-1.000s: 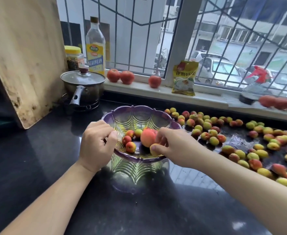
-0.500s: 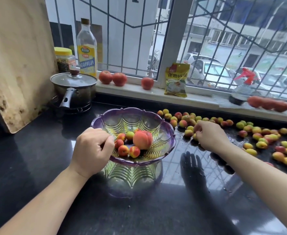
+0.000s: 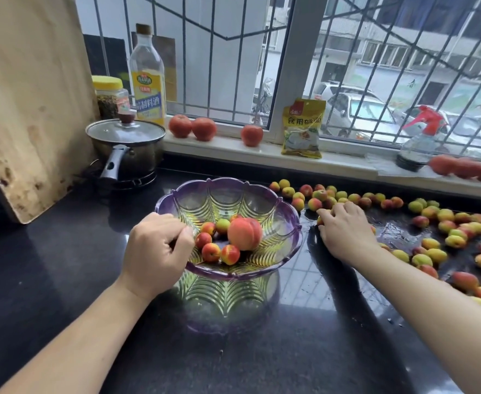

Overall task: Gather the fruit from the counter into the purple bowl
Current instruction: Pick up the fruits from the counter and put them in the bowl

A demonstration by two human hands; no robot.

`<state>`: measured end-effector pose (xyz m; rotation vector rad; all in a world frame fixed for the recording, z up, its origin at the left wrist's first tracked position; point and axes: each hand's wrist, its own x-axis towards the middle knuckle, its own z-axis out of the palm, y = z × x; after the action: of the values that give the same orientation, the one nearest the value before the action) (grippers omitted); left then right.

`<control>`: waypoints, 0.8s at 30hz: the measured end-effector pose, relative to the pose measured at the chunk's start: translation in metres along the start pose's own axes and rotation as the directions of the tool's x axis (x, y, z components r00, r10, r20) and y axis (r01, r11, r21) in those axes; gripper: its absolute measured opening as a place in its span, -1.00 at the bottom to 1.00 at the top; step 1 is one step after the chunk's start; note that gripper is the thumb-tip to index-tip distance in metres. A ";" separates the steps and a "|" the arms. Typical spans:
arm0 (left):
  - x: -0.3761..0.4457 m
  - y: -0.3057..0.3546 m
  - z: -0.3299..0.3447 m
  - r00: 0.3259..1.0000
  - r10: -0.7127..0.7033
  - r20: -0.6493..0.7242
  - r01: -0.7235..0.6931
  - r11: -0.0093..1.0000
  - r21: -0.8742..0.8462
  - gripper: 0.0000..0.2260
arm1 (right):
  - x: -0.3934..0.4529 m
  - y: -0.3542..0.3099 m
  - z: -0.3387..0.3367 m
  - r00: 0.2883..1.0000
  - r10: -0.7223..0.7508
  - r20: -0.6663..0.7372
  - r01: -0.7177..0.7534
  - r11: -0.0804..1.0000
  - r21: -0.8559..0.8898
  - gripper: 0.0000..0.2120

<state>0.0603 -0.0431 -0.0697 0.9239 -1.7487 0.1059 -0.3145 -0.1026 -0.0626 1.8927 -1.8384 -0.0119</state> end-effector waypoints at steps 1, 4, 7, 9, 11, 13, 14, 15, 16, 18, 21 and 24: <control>0.000 0.000 0.000 1.000 0.001 0.002 -0.001 1.000 -0.001 -0.57 | 0.002 -0.001 0.000 1.000 -0.006 0.013 0.006 1.000 -0.012 -0.73; 0.000 -0.001 0.000 1.000 -0.003 0.007 0.003 1.000 -0.011 -0.58 | 0.004 -0.006 -0.007 1.000 0.015 0.023 -0.016 0.999 0.030 -0.80; 0.000 -0.001 0.000 1.000 -0.004 0.006 0.004 1.000 -0.018 -0.58 | 0.005 -0.020 -0.045 0.975 0.201 -0.097 -0.127 0.857 0.499 -0.76; 0.000 -0.001 -0.001 1.000 -0.001 0.002 0.001 1.000 -0.023 -0.60 | 0.002 -0.031 -0.084 0.959 0.266 -0.100 -0.107 0.664 0.740 -0.78; 0.001 0.000 0.000 1.000 0.001 0.000 -0.001 1.000 -0.024 -0.61 | -0.009 -0.042 -0.124 0.990 0.126 -0.062 -0.024 0.588 0.809 -0.81; 0.001 0.000 0.000 1.000 -0.002 0.000 0.002 1.000 -0.027 -0.59 | -0.023 -0.058 -0.153 0.993 -0.107 0.047 0.030 0.624 0.781 -0.83; 0.001 0.000 0.000 1.000 -0.004 0.000 0.004 1.000 -0.027 -0.59 | -0.028 -0.067 -0.159 0.976 -0.189 0.109 0.045 0.665 0.746 -0.82; 0.001 0.000 0.000 1.000 -0.006 0.002 0.006 1.000 -0.027 -0.58 | -0.031 -0.075 -0.161 0.957 -0.237 0.165 0.053 0.705 0.707 -0.80; 0.000 0.000 0.001 1.000 -0.008 0.002 0.008 1.000 -0.026 -0.58 | -0.032 -0.082 -0.159 0.941 -0.261 0.215 0.052 0.739 0.672 -0.78; 0.000 0.001 0.000 1.000 -0.008 0.000 0.008 1.000 -0.028 -0.59 | -0.031 -0.092 -0.150 0.917 -0.278 0.288 0.046 0.788 0.613 -0.75; 0.000 0.002 0.000 1.000 0.002 -0.001 -0.002 0.999 -0.033 -0.62 | -0.027 -0.100 -0.141 0.903 -0.269 0.335 0.066 0.857 0.510 -0.70; 0.000 0.001 0.000 1.000 0.003 -0.001 -0.004 0.999 -0.036 -0.63 | -0.026 -0.105 -0.137 0.902 -0.275 0.332 0.107 0.889 0.445 -0.66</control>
<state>0.0596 -0.0424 -0.0690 0.8944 -1.7458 0.0769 -0.1717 -0.0354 0.0121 2.5260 -2.0137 -0.0715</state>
